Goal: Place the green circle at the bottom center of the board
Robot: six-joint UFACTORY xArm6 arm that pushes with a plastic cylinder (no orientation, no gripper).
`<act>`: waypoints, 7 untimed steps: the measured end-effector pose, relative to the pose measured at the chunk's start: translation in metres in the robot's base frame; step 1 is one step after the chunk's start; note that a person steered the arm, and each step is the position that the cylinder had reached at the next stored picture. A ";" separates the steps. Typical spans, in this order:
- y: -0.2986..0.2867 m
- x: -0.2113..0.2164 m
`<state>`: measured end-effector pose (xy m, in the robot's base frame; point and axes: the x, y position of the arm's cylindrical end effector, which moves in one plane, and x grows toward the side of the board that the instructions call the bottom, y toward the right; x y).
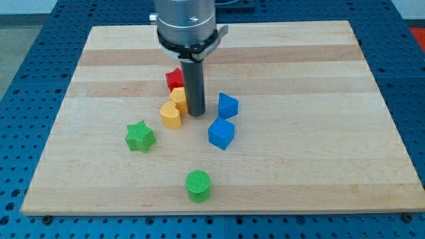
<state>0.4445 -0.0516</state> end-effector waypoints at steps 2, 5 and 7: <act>-0.029 0.000; 0.027 0.015; 0.027 0.027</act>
<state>0.4712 -0.0248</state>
